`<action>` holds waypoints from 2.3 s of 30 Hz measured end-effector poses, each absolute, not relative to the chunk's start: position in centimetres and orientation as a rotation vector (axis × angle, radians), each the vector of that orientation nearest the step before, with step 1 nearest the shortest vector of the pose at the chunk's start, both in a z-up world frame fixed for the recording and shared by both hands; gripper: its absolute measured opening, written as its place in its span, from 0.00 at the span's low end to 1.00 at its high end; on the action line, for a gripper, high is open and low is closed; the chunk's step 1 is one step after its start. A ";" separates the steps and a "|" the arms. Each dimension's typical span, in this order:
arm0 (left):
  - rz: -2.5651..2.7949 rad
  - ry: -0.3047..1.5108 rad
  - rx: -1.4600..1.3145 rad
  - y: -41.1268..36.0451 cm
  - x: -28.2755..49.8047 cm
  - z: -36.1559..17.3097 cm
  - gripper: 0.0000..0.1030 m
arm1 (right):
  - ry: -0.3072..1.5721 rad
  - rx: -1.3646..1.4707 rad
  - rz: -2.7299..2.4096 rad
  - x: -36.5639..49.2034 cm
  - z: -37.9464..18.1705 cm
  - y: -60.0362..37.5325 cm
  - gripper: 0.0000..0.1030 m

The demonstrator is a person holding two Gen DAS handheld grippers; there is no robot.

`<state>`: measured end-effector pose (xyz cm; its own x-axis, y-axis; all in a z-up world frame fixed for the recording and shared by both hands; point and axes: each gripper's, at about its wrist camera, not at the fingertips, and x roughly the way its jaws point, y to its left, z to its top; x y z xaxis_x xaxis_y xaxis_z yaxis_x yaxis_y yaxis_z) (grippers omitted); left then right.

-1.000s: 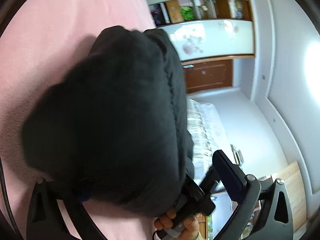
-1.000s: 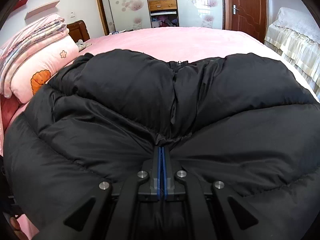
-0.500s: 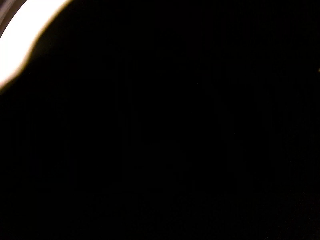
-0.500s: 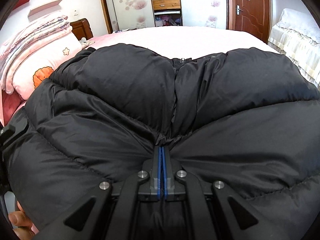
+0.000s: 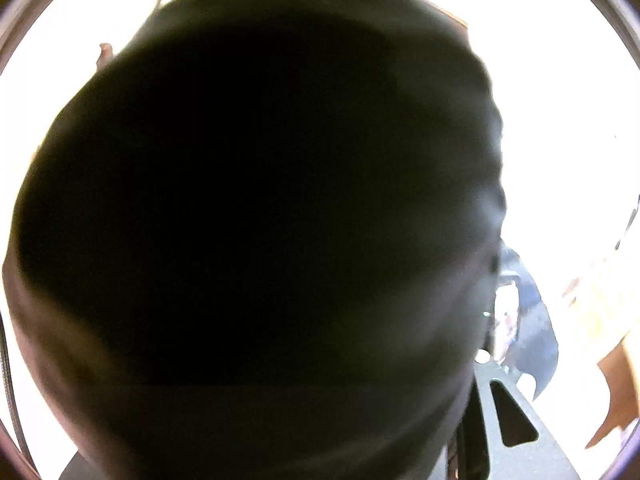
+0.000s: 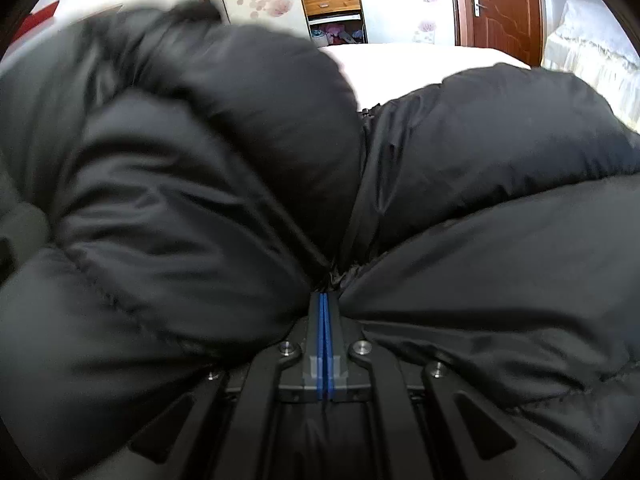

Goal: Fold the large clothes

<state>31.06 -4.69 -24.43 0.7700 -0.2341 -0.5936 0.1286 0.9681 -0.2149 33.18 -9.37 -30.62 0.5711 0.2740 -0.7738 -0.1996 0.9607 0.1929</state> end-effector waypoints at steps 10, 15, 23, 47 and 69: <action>-0.151 0.666 0.089 -11.6 32.6 -23.6 0.32 | 0.974 0.135 0.345 33.3 -29.9 -11.1 0.01; -0.131 0.678 0.141 -13.4 33.4 -23.4 0.32 | 0.910 0.139 0.324 31.3 -25.7 -14.1 0.01; -0.100 0.679 0.262 -14.6 32.8 -22.6 0.32 | 0.777 0.229 0.099 27.8 -23.2 -23.4 0.01; -0.166 0.551 1.092 -31.0 34.7 -31.2 0.45 | 0.825 0.425 0.122 24.5 -22.6 -35.8 0.01; -0.138 0.495 1.429 -30.5 38.9 -37.7 0.58 | 0.882 0.111 0.360 31.0 -13.9 -29.1 0.52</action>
<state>38.92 -30.49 -37.69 0.8916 0.2000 -0.4062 0.3811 0.1528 0.9118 31.00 -29.15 -13.92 0.5799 0.3522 -0.7346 -0.2618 0.9345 0.2413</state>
